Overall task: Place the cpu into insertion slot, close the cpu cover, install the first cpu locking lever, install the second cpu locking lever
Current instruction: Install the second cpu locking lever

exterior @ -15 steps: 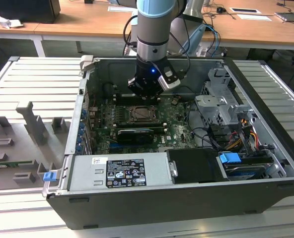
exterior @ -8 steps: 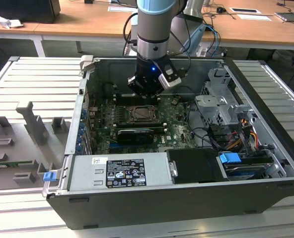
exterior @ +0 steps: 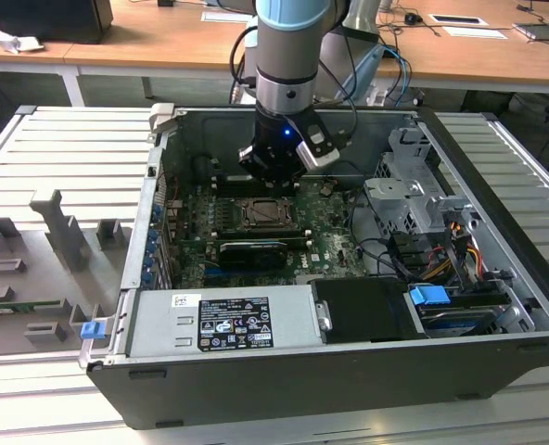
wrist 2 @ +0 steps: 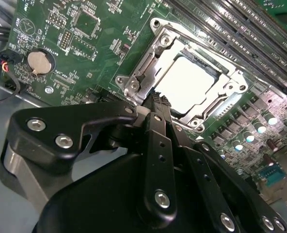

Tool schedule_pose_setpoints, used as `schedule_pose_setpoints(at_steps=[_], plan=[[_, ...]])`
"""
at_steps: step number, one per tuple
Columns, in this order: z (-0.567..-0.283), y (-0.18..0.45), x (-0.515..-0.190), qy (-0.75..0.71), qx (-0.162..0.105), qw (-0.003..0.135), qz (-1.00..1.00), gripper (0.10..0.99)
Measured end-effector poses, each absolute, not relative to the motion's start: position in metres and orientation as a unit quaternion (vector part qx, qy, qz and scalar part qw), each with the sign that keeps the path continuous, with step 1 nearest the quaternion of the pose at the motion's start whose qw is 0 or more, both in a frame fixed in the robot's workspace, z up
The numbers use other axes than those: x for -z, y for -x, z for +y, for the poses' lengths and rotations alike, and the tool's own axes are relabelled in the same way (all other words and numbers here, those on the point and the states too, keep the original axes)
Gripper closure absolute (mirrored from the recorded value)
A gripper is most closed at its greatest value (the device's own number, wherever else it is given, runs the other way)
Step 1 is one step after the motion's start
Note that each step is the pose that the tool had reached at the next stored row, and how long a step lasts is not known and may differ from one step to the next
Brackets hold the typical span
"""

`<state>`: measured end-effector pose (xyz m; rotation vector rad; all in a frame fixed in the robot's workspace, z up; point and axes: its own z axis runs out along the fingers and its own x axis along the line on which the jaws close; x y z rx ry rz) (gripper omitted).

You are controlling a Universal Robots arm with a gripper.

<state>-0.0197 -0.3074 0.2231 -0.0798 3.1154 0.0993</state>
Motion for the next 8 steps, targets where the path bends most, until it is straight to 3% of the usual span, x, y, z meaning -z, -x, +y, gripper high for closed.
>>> schedule_pose_setpoints(at_steps=[8], plan=[[-0.3092,0.0199,-0.2272,0.026,-0.032,0.012,0.999,0.980]])
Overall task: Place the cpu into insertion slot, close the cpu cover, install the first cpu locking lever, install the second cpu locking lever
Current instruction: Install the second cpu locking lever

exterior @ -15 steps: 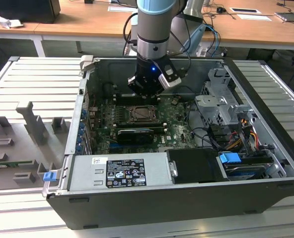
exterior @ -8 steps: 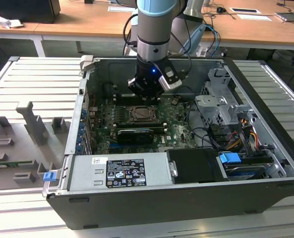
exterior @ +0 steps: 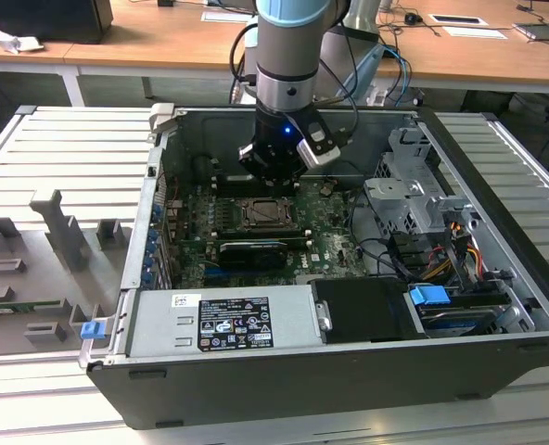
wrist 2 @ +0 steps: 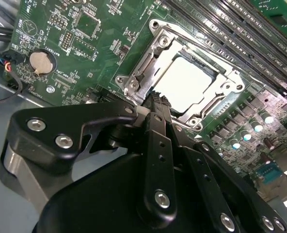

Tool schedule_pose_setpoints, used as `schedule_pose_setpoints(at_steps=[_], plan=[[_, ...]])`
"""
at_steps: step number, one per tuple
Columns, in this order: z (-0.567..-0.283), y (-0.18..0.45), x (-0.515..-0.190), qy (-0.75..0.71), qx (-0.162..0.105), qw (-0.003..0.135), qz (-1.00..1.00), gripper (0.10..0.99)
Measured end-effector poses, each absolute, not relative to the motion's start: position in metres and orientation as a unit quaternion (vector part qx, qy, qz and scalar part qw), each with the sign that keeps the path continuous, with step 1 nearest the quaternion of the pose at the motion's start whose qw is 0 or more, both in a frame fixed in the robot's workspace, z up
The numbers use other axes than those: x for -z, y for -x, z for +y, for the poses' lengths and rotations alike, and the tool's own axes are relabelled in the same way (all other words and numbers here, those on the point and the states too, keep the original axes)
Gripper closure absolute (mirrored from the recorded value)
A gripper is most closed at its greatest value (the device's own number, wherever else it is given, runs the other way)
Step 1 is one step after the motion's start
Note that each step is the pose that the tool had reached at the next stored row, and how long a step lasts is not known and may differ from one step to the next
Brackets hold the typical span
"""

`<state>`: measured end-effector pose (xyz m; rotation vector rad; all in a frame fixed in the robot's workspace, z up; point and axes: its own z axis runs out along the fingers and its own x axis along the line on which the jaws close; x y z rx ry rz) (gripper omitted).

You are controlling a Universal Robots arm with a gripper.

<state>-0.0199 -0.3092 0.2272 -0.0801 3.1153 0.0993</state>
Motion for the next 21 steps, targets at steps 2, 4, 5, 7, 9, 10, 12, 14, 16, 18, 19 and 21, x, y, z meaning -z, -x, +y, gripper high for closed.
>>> schedule_pose_setpoints(at_steps=[2,4,5,7,9,10,12,14,16,18,19,21], plan=[[-0.313,0.020,-0.227,0.026,-0.032,0.012,0.999,0.980],[-0.320,0.020,-0.226,0.026,-0.032,0.012,0.999,0.980],[-0.321,0.020,-0.226,0.026,-0.032,0.012,0.999,0.980],[-0.321,0.020,-0.226,0.026,-0.032,0.012,0.999,0.980],[-0.321,0.020,-0.230,0.026,-0.032,0.012,0.999,0.980],[-0.321,0.020,-0.232,0.026,-0.032,0.012,0.999,0.980],[-0.321,0.020,-0.235,0.026,-0.032,0.012,0.999,0.980],[-0.324,0.020,-0.235,0.026,-0.032,0.012,0.999,0.980],[-0.330,0.020,-0.235,0.026,-0.031,0.012,0.999,0.980],[-0.334,0.020,-0.235,0.026,-0.029,0.012,0.999,0.980],[-0.337,0.020,-0.235,0.026,-0.028,0.012,0.999,0.980],[-0.337,0.020,-0.241,0.026,-0.028,0.012,0.999,0.980]])
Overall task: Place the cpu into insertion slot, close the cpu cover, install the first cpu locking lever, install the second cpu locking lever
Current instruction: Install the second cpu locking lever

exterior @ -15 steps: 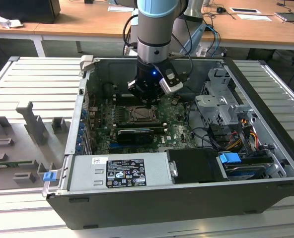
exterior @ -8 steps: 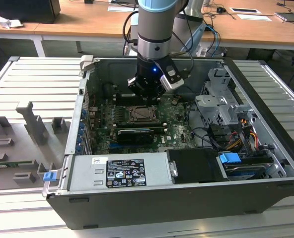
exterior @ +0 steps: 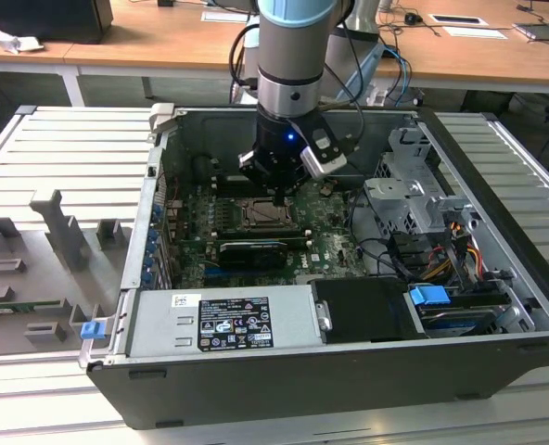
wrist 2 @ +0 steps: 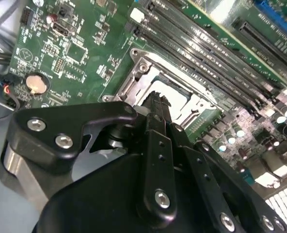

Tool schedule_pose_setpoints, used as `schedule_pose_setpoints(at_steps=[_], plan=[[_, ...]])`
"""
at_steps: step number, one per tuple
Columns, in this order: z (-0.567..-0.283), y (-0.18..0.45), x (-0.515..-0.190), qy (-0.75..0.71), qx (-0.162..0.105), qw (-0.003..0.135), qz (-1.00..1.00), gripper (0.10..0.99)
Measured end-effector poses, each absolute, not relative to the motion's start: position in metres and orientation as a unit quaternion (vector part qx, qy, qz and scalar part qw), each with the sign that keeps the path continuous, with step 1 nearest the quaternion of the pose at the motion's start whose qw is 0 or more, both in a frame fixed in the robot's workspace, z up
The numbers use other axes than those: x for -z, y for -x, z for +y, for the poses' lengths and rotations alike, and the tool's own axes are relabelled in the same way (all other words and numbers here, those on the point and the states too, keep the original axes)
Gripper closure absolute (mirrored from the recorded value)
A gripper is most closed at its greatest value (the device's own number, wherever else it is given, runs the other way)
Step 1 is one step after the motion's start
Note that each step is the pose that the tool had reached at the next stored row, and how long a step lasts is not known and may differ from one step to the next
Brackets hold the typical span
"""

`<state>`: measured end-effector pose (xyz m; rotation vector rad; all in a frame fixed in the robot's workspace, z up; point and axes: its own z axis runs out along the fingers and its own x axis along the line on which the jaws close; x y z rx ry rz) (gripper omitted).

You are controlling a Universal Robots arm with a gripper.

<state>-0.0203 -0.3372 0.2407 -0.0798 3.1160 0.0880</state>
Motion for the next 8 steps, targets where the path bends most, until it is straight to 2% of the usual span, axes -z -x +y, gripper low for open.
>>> schedule_pose_setpoints(at_steps=[8], plan=[[-0.355,0.021,-0.243,0.026,-0.029,0.010,0.999,0.980]])
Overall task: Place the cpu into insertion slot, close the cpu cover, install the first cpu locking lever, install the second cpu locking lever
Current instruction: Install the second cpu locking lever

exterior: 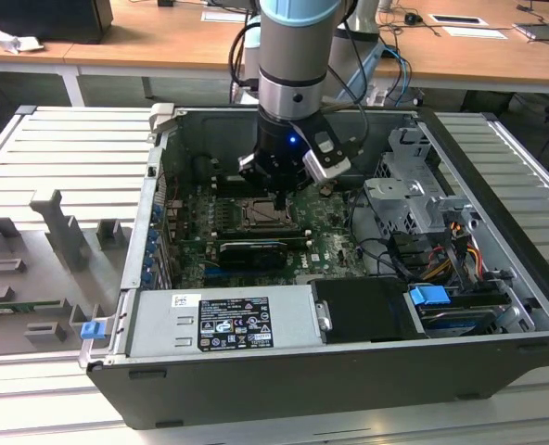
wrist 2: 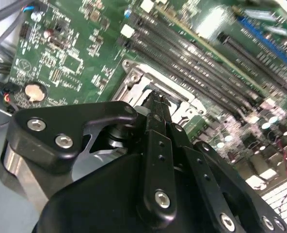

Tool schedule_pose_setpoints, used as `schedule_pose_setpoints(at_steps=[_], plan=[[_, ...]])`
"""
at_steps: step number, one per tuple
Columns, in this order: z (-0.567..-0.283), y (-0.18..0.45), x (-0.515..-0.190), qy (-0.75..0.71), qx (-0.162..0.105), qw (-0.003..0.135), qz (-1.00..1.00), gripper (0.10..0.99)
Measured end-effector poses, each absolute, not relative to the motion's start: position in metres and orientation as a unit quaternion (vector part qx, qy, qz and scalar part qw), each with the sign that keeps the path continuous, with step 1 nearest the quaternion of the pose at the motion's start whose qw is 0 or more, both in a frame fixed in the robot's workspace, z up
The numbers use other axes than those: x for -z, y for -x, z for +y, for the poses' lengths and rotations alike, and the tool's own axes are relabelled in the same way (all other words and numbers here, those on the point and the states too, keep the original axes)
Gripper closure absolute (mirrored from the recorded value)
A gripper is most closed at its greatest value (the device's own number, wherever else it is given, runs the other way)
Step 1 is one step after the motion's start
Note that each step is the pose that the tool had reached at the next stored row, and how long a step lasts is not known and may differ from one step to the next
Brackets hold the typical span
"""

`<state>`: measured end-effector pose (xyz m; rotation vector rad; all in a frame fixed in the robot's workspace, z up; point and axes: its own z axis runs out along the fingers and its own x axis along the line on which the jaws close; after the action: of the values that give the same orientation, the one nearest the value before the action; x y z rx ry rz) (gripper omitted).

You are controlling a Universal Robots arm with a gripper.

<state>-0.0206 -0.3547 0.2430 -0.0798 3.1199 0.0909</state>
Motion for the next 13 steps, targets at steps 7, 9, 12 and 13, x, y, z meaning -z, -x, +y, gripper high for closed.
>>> schedule_pose_setpoints(at_steps=[7,9,12,13], plan=[[-0.372,0.040,-0.240,0.025,-0.040,0.009,0.999,0.980],[-0.373,0.048,-0.239,0.025,-0.040,0.009,0.999,0.980],[-0.373,0.053,-0.233,0.025,-0.040,0.009,0.999,0.980],[-0.373,0.053,-0.230,0.026,-0.040,0.009,0.999,0.980]])
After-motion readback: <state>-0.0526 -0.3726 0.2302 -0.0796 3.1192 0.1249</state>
